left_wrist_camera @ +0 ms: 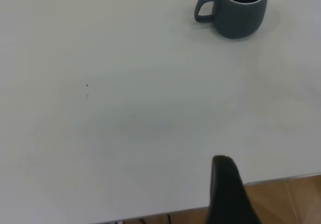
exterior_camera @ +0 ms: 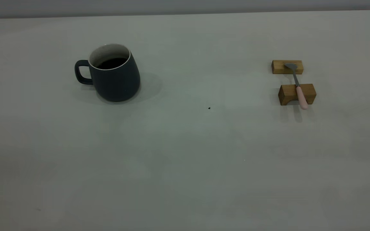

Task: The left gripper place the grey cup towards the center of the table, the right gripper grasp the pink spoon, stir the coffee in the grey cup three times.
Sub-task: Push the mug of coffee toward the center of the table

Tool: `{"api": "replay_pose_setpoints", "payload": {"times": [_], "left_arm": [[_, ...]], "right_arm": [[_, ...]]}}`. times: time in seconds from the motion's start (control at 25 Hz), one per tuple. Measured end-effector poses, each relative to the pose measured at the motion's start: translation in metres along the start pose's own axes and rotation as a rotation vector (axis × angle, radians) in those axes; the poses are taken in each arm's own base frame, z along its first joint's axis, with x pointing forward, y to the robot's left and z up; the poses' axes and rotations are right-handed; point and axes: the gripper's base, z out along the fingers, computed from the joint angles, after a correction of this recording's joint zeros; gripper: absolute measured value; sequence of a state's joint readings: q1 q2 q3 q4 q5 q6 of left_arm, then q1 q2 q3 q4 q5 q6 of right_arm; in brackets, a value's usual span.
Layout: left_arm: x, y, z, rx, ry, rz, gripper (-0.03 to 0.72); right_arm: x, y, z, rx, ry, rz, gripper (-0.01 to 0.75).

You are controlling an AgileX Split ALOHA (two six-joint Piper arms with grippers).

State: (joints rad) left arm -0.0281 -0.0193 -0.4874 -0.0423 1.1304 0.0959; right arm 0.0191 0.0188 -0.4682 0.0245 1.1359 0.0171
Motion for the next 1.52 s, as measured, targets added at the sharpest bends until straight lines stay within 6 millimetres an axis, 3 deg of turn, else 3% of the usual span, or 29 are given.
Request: {"api": "replay_pose_setpoints", "payload": {"times": [1.28,1.52], "left_arm": [[-0.001,0.0,0.0,0.006,0.009,-0.002,0.519],[-0.029,0.005,0.008,-0.013,0.186,-0.015,0.519]], "right_arm": [[0.0,0.0,0.0,0.0,0.0,0.0,0.238],[0.0,0.0,0.0,0.0,0.0,0.0,0.238]]}}
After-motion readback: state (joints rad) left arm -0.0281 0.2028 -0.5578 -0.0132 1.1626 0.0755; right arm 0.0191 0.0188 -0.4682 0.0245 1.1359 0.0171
